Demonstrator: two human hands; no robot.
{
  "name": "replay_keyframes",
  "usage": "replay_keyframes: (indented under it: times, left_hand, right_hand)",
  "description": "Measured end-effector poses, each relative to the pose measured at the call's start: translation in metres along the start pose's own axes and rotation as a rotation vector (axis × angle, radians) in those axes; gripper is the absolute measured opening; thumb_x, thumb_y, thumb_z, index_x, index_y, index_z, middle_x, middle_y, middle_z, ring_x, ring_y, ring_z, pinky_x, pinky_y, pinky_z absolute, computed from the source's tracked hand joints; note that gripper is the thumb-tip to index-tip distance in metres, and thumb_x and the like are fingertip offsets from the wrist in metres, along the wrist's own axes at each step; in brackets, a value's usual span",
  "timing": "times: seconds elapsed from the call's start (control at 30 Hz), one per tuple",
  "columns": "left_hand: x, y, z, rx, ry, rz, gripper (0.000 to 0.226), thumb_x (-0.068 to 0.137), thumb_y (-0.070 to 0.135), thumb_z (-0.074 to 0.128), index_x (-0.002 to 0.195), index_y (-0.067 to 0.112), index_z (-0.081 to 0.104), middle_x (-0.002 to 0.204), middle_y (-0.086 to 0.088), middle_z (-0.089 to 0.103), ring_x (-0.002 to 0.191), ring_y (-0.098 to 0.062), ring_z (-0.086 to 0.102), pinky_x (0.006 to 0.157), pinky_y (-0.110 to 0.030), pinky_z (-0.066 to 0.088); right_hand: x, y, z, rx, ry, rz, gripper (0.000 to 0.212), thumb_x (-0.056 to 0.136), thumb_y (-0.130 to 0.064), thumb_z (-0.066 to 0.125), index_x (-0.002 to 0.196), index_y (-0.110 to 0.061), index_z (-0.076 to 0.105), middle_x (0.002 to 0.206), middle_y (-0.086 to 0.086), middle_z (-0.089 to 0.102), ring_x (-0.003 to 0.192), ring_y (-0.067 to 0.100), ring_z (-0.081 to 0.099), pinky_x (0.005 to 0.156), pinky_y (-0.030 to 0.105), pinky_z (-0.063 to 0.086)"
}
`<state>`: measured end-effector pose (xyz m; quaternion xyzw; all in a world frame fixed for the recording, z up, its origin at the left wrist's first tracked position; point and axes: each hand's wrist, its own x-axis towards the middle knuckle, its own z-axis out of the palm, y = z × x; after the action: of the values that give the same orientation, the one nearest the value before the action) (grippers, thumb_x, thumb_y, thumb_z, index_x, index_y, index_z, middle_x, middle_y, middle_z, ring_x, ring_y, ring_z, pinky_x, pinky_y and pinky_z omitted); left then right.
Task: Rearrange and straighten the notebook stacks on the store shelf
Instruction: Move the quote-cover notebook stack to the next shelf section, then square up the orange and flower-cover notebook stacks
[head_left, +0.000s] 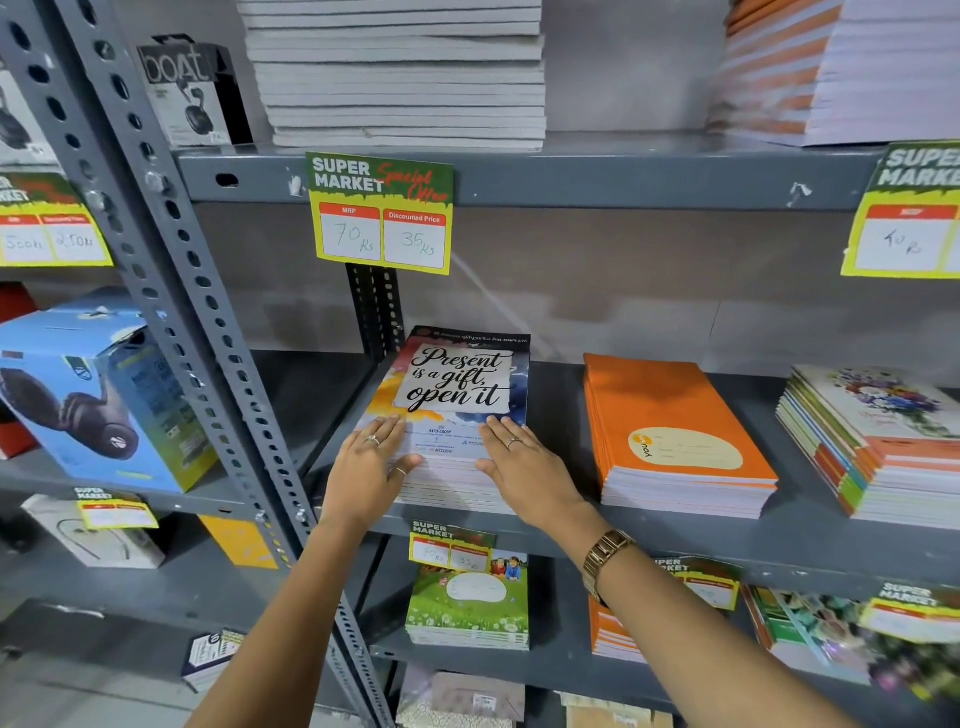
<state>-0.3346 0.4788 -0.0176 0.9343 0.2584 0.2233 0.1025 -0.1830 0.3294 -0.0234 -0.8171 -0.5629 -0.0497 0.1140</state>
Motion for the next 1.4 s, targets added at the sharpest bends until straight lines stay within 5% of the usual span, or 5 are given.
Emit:
replay_keyframes:
  times: [0.43,0.7,1.07,1.4]
  left_hand:
    - [-0.002,0.002,0.001,0.001,-0.007,-0.020,0.055,0.090,0.035,0.051,0.136,0.006,0.038,0.146,-0.012,0.040,0.140,-0.025,0.028,0.117,-0.039,0.019]
    - [-0.009,0.042,0.010,0.047,-0.040,-0.070,0.057,0.095,0.044,0.032,0.144,0.016,0.022,0.154,-0.005,0.025,0.145,-0.022,0.011,0.115,-0.051,-0.007]
    - [0.015,0.142,0.036,-0.021,-0.070,0.160,0.051,0.098,0.032,0.029,0.143,0.012,0.020,0.155,-0.007,0.021,0.144,-0.019,0.012,0.119,-0.037,0.002]
    - [0.024,0.205,0.082,-0.063,-0.197,0.304,0.049,0.097,0.031,0.034,0.143,0.019,0.023,0.154,-0.002,0.026,0.142,-0.019,0.019,0.117,-0.033,0.013]
  right_hand:
    - [-0.003,-0.001,-0.005,0.000,-0.029,0.012,0.057,0.101,-0.039,0.026,0.149,-0.013,0.009,0.159,0.004,0.011,0.147,0.018,0.007,0.120,0.033,0.004]
    - [-0.047,0.035,-0.008,0.029,0.248,0.105,0.051,0.100,-0.031,0.035,0.145,-0.009,0.027,0.154,0.007,0.029,0.144,0.020,0.022,0.113,0.030,-0.002]
    - [-0.108,0.120,-0.030,-0.018,0.302,0.331,0.048,0.100,-0.028,0.038,0.143,-0.008,0.033,0.152,0.008,0.032,0.143,0.022,0.025,0.116,0.031,0.013]
    - [-0.140,0.179,-0.039,-0.051,0.175,0.347,0.058,0.098,-0.045,0.031,0.147,-0.016,0.022,0.157,0.002,0.021,0.145,0.019,0.016,0.117,0.030,0.012]
